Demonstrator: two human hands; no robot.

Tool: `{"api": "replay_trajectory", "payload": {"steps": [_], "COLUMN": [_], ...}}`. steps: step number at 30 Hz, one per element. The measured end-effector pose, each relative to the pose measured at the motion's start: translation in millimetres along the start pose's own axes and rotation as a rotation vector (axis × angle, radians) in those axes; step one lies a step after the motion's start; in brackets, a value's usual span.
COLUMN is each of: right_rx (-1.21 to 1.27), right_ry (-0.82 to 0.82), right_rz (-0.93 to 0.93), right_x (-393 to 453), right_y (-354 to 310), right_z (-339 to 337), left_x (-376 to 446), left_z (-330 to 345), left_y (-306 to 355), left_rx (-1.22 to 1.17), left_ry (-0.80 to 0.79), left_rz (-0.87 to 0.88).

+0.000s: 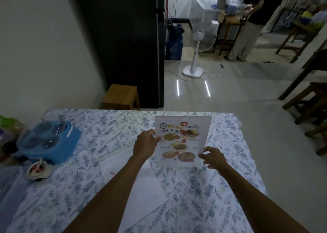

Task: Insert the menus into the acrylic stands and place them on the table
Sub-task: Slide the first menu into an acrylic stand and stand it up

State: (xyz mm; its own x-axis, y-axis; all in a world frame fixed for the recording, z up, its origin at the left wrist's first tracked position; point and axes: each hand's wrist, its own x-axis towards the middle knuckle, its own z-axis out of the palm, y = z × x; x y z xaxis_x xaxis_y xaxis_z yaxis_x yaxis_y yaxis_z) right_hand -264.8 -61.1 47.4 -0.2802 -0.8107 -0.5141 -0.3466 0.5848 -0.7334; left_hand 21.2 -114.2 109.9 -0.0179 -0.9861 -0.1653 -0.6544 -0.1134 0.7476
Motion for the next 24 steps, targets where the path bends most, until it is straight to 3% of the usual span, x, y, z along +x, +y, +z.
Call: {"api": "replay_trajectory", "payload": {"steps": [17,24], "right_rx": [-0.256,-0.362], "right_ry": [-0.051,0.004], "right_rz": [0.029,0.082], "right_x": [8,-10], "right_y": [7,10], "right_z": [12,29], "left_x": [8,-10], "left_z": [-3,-14], "left_y": [-7,-27], "left_rx": [0.100,0.055], "left_ry": [-0.011,-0.052], "left_rz": [-0.014,0.001]}}
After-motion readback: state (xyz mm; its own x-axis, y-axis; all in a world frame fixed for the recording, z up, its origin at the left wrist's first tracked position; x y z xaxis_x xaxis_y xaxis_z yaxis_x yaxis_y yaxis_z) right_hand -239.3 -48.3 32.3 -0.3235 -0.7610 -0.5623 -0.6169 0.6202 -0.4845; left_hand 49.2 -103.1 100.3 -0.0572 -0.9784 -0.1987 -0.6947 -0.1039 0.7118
